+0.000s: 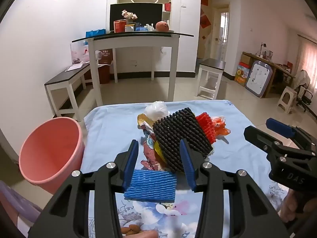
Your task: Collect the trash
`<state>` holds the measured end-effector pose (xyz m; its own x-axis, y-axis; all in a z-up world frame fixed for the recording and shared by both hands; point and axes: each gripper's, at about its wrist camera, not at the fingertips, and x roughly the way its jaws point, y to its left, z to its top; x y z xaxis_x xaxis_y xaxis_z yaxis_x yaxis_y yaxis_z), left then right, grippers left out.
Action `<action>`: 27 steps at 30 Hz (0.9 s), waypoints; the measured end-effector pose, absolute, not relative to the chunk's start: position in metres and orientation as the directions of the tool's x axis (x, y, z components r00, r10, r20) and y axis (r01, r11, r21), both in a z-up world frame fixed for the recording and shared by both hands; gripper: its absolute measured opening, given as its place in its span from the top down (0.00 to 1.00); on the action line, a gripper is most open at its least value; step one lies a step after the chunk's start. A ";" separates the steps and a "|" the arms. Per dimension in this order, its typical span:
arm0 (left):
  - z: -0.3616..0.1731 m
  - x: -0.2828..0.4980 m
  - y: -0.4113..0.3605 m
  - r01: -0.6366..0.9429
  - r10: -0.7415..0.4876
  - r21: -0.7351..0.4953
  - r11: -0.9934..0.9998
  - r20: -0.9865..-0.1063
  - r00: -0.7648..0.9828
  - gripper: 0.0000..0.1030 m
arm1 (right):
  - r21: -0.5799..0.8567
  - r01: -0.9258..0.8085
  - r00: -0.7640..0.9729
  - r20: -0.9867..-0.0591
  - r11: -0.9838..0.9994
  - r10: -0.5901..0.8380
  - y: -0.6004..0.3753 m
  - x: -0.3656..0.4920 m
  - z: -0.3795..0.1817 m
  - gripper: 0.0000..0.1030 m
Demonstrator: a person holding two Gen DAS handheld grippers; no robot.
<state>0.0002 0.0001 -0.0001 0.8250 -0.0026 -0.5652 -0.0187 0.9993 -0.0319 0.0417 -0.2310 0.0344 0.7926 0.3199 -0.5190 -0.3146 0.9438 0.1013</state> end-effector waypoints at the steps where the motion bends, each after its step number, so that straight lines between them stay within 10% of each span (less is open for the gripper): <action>1: 0.000 0.000 0.000 -0.016 -0.006 -0.033 0.999 -0.565 0.825 0.57 | 0.102 -0.316 0.798 -0.508 0.943 0.323 -0.231 0.041 0.035 0.24; 27: -0.002 0.002 0.014 -0.056 0.022 -0.045 0.997 -0.556 0.831 0.57 | 0.088 -0.327 0.801 -0.503 0.941 0.325 -0.224 0.040 0.036 0.24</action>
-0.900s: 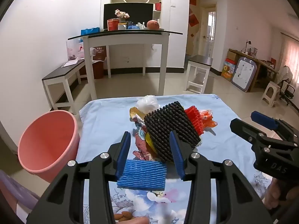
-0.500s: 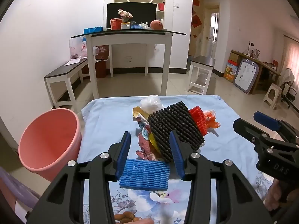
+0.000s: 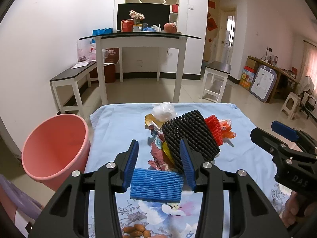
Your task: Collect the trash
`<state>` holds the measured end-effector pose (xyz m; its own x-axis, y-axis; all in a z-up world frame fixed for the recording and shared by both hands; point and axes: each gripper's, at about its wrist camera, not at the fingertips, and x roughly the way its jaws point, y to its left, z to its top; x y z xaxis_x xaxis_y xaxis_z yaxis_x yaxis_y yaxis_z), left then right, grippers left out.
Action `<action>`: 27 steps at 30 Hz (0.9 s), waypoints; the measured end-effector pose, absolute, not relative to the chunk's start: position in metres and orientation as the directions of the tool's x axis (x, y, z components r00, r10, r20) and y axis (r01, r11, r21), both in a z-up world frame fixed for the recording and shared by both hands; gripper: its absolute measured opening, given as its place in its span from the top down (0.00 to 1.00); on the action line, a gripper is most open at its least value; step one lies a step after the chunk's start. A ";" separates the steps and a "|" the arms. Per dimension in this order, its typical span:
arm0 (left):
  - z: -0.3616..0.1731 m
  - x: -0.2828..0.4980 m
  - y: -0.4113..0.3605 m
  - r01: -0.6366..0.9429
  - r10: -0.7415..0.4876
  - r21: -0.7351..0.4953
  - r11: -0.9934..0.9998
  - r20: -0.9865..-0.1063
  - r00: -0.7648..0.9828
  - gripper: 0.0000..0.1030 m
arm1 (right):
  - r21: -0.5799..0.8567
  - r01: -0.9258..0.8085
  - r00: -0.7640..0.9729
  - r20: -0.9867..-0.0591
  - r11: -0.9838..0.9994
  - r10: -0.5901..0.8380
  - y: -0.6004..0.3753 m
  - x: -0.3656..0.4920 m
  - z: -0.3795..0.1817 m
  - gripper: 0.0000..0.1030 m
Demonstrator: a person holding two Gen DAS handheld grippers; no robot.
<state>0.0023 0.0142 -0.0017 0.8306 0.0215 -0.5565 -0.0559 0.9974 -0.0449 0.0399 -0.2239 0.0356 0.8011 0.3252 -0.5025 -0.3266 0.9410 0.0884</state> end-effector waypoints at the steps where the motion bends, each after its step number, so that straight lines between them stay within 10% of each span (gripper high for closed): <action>1: -0.001 0.002 0.014 -0.057 0.022 -0.046 0.997 -0.556 0.831 0.57 | 0.086 -0.328 0.801 -0.502 0.941 0.325 -0.223 0.040 0.036 0.24; 27: 0.003 -0.003 0.012 -0.071 0.034 -0.046 0.996 -0.549 0.835 0.57 | 0.080 -0.333 0.813 -0.480 0.939 0.329 -0.222 0.034 0.045 0.24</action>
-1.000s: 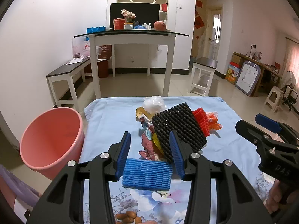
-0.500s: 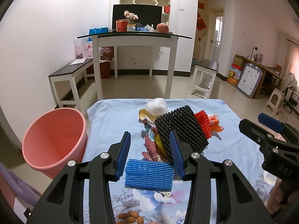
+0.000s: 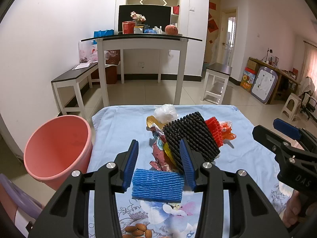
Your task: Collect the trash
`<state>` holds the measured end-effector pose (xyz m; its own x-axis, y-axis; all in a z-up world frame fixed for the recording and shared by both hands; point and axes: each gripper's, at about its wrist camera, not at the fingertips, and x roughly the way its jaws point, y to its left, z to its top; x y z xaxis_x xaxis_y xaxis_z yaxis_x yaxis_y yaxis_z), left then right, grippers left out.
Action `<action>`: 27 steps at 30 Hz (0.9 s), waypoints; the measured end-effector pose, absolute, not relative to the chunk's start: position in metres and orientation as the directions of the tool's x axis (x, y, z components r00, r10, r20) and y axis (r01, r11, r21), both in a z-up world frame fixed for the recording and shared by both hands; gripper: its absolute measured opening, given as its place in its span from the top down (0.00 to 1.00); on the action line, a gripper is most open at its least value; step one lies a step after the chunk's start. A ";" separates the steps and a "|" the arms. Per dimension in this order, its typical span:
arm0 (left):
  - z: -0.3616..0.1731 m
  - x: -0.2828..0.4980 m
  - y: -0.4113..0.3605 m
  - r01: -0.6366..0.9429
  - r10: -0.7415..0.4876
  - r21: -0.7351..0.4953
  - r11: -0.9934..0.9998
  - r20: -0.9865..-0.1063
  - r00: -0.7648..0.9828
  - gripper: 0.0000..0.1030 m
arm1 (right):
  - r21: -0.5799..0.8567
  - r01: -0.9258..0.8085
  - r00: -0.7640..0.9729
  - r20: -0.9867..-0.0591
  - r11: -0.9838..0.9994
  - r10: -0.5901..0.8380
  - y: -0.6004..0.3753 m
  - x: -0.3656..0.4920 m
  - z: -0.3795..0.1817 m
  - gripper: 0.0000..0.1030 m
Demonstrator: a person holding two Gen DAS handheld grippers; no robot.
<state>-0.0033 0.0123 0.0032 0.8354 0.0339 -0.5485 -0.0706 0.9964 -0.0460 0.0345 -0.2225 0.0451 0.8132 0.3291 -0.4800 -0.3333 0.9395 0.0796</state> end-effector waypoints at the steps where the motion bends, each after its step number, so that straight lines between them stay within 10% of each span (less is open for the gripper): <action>1: 0.003 -0.003 0.012 -0.071 0.034 -0.045 0.996 -0.549 0.835 0.57 | 0.080 -0.333 0.813 -0.480 0.939 0.329 -0.223 0.034 0.046 0.24; 27: 0.003 -0.004 0.012 -0.071 0.034 -0.047 0.996 -0.549 0.835 0.57 | 0.081 -0.333 0.813 -0.480 0.939 0.330 -0.223 0.033 0.047 0.24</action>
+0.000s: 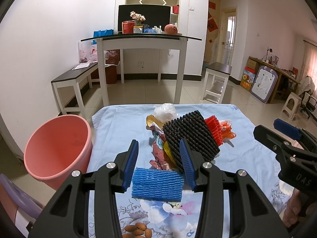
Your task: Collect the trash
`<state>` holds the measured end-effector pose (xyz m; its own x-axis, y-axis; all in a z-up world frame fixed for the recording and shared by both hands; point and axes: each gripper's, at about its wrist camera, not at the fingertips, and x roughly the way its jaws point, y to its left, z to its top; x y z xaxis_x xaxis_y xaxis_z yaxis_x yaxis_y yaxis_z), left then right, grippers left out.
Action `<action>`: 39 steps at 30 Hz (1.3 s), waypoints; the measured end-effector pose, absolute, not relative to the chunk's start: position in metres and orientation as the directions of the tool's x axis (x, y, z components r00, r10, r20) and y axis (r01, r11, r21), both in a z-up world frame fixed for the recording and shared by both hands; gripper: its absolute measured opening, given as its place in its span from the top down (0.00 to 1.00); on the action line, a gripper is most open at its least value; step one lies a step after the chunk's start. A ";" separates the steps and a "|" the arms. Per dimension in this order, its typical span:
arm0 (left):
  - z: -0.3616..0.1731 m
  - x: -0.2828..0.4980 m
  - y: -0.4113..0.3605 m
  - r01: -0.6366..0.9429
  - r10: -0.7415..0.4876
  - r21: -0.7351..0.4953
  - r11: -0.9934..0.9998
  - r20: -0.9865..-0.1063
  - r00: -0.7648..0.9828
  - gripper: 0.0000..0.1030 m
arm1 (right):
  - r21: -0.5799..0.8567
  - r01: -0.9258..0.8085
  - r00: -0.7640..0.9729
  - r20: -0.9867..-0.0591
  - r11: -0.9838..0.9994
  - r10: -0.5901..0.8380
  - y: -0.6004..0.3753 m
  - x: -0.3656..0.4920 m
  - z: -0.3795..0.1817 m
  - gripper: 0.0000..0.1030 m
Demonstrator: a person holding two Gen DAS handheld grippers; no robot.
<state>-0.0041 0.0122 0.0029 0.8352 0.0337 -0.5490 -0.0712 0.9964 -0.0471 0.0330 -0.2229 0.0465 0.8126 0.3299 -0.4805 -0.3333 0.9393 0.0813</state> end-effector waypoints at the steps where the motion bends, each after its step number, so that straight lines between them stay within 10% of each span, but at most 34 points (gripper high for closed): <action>1: 0.003 -0.004 0.012 -0.071 0.033 -0.048 0.996 -0.548 0.836 0.57 | 0.081 -0.333 0.813 -0.481 0.939 0.330 -0.223 0.033 0.046 0.24; 21: 0.000 -0.013 0.054 -0.055 -0.015 -0.108 0.993 -0.561 0.828 0.57 | 0.117 -0.315 0.798 -0.504 0.942 0.330 -0.232 0.042 0.036 0.25; 39: -0.079 0.025 0.060 -0.035 -0.090 -0.143 0.989 -0.774 0.627 0.57 | 0.144 -0.346 0.743 -0.562 0.927 0.364 -0.226 0.065 0.013 0.29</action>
<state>0.0249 0.0599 -0.0793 0.6270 -0.0898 -0.7738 -0.0348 0.9891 -0.1430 0.0653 -0.2264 0.0135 0.7429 0.3643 -0.5616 -0.3459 0.9272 0.1438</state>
